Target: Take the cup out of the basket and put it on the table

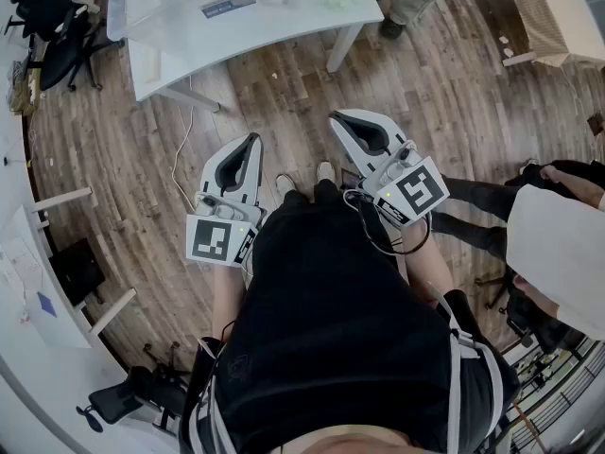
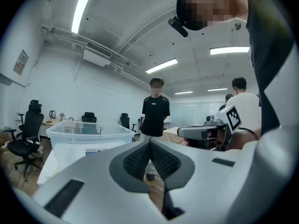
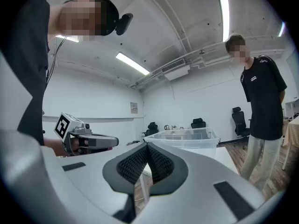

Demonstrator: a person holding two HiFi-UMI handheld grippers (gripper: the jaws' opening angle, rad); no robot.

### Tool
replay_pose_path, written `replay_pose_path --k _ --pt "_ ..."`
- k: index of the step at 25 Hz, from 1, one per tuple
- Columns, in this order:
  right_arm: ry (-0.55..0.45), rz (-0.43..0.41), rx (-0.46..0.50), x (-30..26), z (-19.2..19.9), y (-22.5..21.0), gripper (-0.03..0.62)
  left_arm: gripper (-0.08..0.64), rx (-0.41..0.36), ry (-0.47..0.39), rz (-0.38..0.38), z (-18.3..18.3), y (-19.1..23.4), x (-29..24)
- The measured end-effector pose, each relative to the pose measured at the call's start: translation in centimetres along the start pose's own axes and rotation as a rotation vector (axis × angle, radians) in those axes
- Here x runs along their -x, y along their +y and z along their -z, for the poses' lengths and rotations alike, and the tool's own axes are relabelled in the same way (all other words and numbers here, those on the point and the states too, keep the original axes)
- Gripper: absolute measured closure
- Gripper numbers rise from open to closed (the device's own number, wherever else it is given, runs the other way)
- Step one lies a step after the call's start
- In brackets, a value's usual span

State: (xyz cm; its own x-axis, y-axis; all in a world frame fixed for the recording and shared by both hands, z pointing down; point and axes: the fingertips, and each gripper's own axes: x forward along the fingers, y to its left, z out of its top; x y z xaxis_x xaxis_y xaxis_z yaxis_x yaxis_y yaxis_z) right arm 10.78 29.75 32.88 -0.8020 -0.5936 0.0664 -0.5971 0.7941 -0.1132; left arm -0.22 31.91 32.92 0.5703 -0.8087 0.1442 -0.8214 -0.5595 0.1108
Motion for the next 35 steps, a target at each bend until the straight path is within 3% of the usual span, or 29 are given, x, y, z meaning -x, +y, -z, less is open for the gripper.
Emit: replay_pose_path --k 12,17,27,35 --pt "-0.013 0.016 -0.008 0.5 0.0 -0.3 0.574 0.542 0.001 0.007 -0.001 0.1 0.2 -0.4" --pt "-0.035 0.008 -0.058 0.8 0.1 -1.7 0.574 0.542 0.013 0.020 -0.012 0.4 -0.4 -1.5" --pt "-0.016 -0.035 -0.061 1.4 1.6 -5.7 0.574 0.542 0.027 0.040 -0.080 1.1 -1.6 -5.2" --pt "0.017 -0.077 -0.093 0.9 2.7 -7.3 0.574 0.543 0.057 0.071 -0.088 1.8 -2.6 -7.1"
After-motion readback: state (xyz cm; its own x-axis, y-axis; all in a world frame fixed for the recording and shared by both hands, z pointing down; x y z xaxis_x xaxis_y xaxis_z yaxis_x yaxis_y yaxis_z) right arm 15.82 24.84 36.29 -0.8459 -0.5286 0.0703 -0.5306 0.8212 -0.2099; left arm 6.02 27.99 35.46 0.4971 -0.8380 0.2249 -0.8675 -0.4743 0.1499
